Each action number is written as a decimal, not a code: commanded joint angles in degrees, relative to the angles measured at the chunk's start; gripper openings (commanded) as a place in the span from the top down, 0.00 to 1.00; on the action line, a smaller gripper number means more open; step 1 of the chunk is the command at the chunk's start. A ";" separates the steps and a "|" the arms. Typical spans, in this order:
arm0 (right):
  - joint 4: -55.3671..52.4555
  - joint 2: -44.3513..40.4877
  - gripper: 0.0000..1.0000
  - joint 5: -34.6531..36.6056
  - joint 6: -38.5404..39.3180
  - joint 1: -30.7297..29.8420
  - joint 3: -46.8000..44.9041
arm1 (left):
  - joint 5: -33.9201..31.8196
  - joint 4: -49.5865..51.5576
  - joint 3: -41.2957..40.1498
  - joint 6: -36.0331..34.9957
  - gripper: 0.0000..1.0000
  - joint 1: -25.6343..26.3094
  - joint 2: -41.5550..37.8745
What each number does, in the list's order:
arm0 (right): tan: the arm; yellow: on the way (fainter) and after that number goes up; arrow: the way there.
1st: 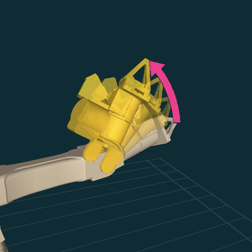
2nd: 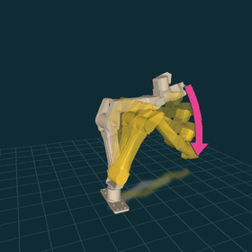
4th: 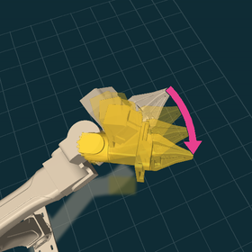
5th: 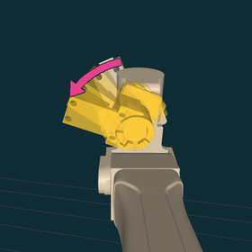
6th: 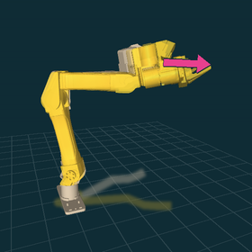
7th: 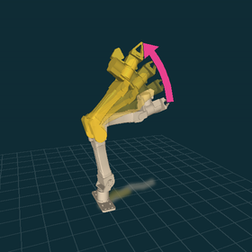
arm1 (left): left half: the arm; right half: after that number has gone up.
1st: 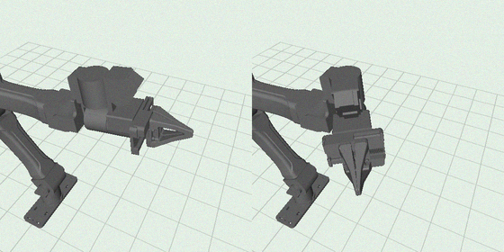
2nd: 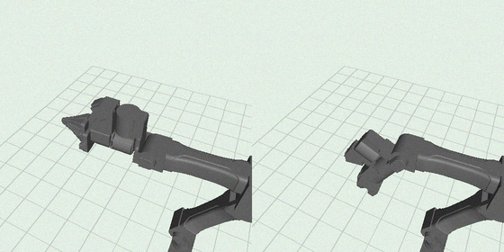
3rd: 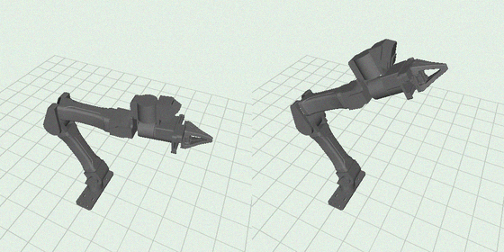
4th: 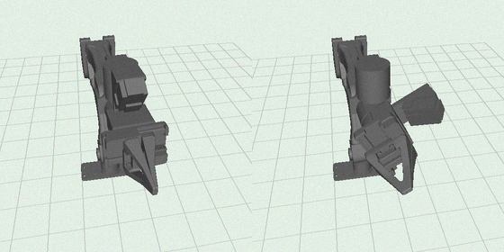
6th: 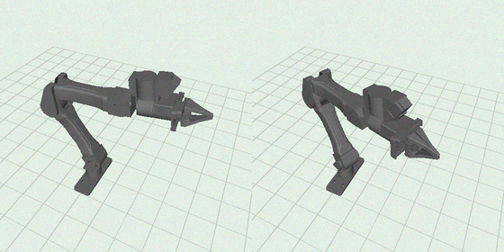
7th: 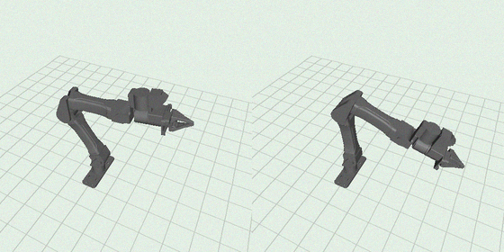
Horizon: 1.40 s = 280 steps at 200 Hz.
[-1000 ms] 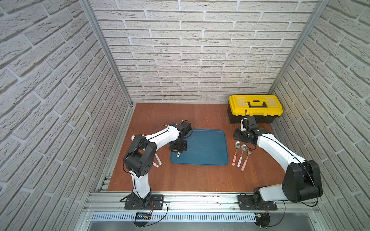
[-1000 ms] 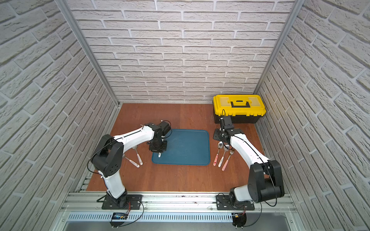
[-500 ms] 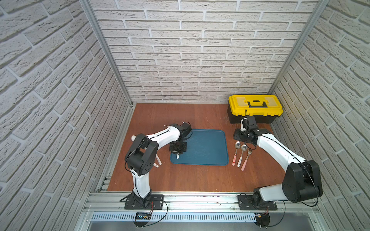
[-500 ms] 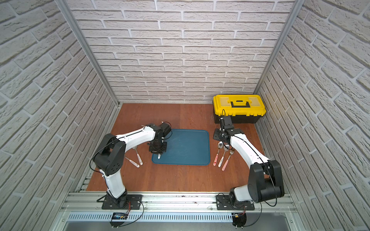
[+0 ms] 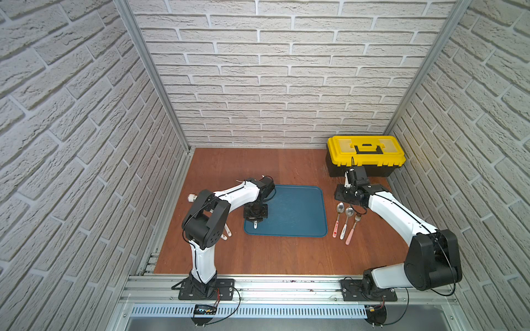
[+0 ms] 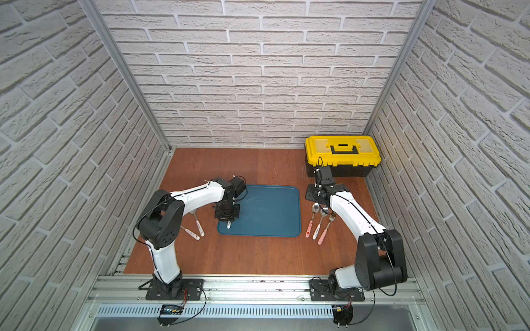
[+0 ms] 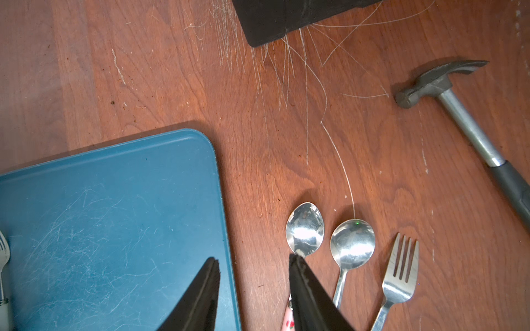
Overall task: Set the spoon and fork side by side
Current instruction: Place the fork on the tray, then pick up the spoon from the center of the board.
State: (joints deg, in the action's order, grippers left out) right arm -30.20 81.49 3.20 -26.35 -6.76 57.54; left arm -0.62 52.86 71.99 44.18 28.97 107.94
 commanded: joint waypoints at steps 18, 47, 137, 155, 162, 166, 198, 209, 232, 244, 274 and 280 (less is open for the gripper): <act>1.11 -0.99 0.55 -0.21 -0.27 -0.40 -0.41 | -0.21 0.41 -0.53 0.43 0.75 0.03 0.43; 1.10 -1.14 0.55 -0.04 -0.18 -0.44 -0.41 | -0.17 0.59 -0.24 0.34 0.72 0.04 0.06; -11.69 0.19 0.50 10.95 -2.38 -0.33 2.31 | -6.29 3.62 -1.12 1.58 0.40 0.04 -12.80; -16.73 0.55 0.50 9.64 -4.15 -0.35 2.26 | -6.89 4.18 -1.97 1.87 0.40 0.03 -16.30; -18.21 0.30 0.49 9.09 -4.64 -0.34 1.73 | -7.05 4.26 -2.11 1.88 0.40 -0.05 -17.76; -18.87 0.11 0.50 8.73 -4.84 -0.35 1.32 | -7.06 4.39 -2.13 1.78 0.40 -0.06 -18.42; -20.75 -2.33 0.53 3.30 -6.88 -0.21 -3.39 | -5.23 4.53 -1.14 -0.36 0.42 -0.29 -20.49; -20.87 -2.69 0.55 1.15 -8.07 -0.19 -4.80 | -4.54 4.20 -0.73 -1.04 0.44 -0.32 -20.49; -19.76 -3.39 0.59 -4.00 -11.14 -0.18 -7.62 | -2.61 3.35 -0.17 -2.44 0.48 -0.41 -20.48; -18.52 -3.86 0.61 -4.46 -12.54 -0.18 -9.25 | -1.91 3.00 -0.02 -3.02 0.50 -0.57 -20.66; -17.96 -2.50 0.63 -3.58 -13.52 -0.25 -11.17 | -0.35 2.39 -0.36 -4.23 0.51 -1.19 -20.68; -17.54 -2.29 0.63 -3.30 -13.76 -0.27 -11.38 | 0.02 2.17 -0.67 -4.38 0.51 -1.34 -20.67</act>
State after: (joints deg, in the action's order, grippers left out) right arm -48.86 79.40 0.21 -37.69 -6.76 47.24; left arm -2.57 55.83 71.02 41.67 28.38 87.90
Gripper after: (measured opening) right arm 0.372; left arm 0.493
